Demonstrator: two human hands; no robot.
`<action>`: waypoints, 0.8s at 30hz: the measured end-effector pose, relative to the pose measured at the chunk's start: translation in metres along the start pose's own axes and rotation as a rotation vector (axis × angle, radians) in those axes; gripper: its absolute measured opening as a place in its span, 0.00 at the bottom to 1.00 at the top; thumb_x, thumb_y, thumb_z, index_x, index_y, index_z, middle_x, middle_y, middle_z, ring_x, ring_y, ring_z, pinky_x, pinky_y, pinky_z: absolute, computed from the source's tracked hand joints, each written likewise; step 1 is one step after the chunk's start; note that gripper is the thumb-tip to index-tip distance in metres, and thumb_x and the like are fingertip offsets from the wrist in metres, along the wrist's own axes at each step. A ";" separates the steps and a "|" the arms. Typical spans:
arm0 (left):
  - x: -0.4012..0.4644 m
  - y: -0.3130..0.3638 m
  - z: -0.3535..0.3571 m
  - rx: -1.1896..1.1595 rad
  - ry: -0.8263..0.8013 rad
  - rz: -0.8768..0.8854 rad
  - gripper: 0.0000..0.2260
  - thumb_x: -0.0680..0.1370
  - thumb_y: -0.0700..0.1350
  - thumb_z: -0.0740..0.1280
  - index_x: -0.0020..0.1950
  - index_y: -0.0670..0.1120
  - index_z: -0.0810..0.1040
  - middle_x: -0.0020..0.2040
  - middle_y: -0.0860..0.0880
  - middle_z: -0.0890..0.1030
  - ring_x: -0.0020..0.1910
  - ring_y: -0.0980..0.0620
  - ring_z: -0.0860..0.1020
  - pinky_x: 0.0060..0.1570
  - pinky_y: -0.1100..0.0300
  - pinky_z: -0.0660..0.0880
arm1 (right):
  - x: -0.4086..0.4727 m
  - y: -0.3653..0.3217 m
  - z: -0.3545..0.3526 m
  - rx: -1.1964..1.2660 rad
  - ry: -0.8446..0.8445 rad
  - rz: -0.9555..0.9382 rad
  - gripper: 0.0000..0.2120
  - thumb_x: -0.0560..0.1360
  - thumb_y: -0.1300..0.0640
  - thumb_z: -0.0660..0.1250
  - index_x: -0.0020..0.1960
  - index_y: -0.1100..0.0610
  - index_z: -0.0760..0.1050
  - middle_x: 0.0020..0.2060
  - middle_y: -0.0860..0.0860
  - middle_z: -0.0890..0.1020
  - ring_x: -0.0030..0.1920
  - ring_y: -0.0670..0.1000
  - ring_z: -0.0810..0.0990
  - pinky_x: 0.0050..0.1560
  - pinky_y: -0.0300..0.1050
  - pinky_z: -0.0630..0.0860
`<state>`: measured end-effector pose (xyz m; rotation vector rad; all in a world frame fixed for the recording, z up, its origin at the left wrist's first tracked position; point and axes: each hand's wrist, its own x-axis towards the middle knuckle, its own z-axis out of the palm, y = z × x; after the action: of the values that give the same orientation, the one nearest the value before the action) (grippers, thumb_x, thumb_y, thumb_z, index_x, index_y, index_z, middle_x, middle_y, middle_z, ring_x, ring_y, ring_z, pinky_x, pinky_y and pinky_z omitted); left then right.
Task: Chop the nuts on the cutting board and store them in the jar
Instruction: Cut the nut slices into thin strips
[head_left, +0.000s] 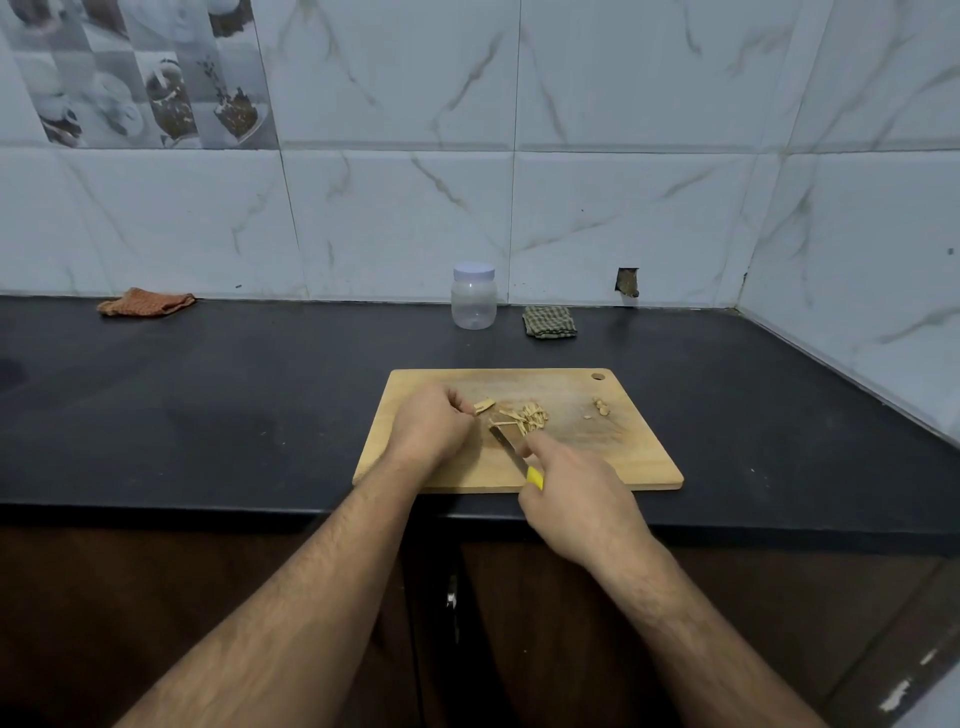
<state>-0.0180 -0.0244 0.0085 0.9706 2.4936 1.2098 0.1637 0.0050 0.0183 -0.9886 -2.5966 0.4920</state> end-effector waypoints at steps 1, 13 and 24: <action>-0.002 -0.002 -0.001 0.050 0.076 0.018 0.08 0.76 0.40 0.66 0.39 0.51 0.77 0.40 0.55 0.81 0.41 0.54 0.77 0.36 0.63 0.68 | 0.001 -0.001 0.000 -0.009 0.000 -0.004 0.17 0.77 0.58 0.63 0.63 0.43 0.72 0.48 0.45 0.79 0.48 0.48 0.76 0.47 0.48 0.78; 0.007 -0.005 -0.002 0.180 0.164 0.138 0.09 0.79 0.43 0.66 0.57 0.48 0.82 0.54 0.51 0.84 0.55 0.50 0.79 0.58 0.57 0.74 | 0.021 -0.004 -0.016 -0.136 0.024 0.041 0.21 0.77 0.59 0.63 0.67 0.44 0.75 0.56 0.48 0.82 0.57 0.52 0.78 0.52 0.45 0.75; 0.017 0.012 0.010 0.401 0.074 0.183 0.07 0.78 0.41 0.65 0.41 0.48 0.79 0.45 0.48 0.83 0.49 0.45 0.80 0.47 0.54 0.76 | 0.015 0.006 -0.017 -0.170 0.044 0.052 0.19 0.78 0.55 0.63 0.67 0.43 0.74 0.55 0.47 0.81 0.56 0.51 0.78 0.48 0.45 0.73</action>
<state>-0.0214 -0.0021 0.0131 1.2928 2.8225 0.8126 0.1636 0.0228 0.0335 -1.1103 -2.6128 0.2617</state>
